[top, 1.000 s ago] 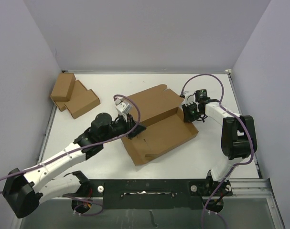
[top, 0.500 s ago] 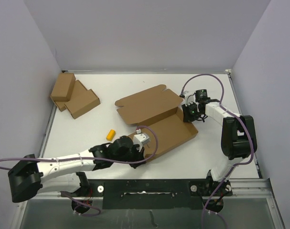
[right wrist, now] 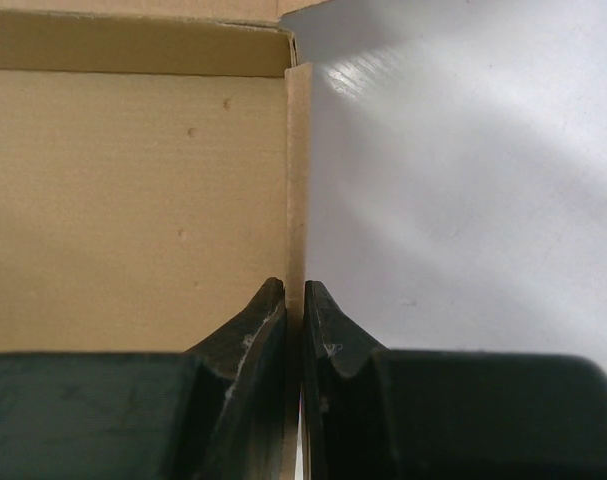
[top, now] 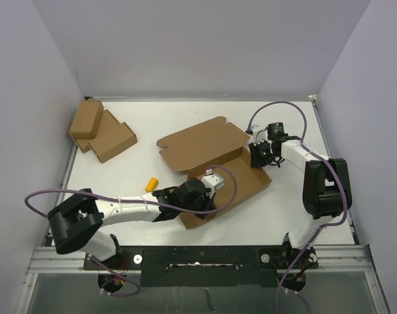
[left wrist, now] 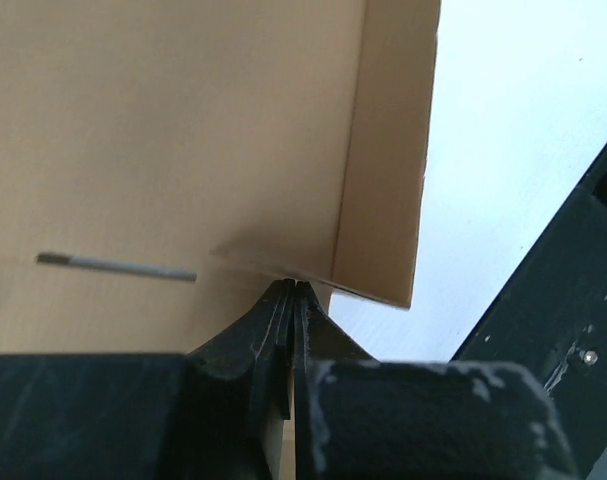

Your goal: Fold the paper box

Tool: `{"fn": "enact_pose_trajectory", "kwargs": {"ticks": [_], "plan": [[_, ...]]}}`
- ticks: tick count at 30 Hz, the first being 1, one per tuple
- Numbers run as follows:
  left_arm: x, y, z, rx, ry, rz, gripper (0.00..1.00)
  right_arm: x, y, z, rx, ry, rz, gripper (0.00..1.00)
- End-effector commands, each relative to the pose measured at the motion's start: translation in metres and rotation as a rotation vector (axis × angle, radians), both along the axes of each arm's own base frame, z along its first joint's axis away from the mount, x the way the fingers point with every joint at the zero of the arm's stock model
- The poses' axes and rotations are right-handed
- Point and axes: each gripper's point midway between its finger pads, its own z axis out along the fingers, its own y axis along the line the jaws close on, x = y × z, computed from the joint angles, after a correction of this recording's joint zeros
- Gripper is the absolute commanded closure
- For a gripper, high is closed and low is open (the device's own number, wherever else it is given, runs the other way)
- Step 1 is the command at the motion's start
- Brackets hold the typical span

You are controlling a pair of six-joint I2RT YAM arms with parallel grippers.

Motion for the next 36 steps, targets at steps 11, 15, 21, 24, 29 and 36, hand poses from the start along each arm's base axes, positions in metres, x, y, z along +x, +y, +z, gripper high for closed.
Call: {"fn": "enact_pose_trajectory", "kwargs": {"ticks": [11,15,21,24,29,36], "plan": [[0.000,-0.080,0.008,-0.189,0.077,-0.142,1.00,0.007,0.009,0.019,0.032,-0.056,0.021,0.97],[0.001,-0.085,0.005,-0.191,0.099,-0.149,1.00,0.007,0.009,0.018,0.029,-0.056,0.021,0.97],[0.016,-0.060,0.027,-0.188,0.048,-0.050,1.00,0.009,0.005,0.023,0.035,-0.069,0.013,0.97],[0.021,-0.039,0.045,-0.189,0.012,-0.002,0.91,0.010,0.002,0.026,0.043,-0.077,0.004,0.97],[0.025,0.001,0.062,-0.183,-0.031,0.086,0.79,0.011,0.000,0.029,0.050,-0.083,-0.007,0.97],[0.025,0.055,0.070,-0.204,-0.038,0.219,0.66,0.011,0.000,0.030,0.076,-0.082,-0.027,0.97]]}}
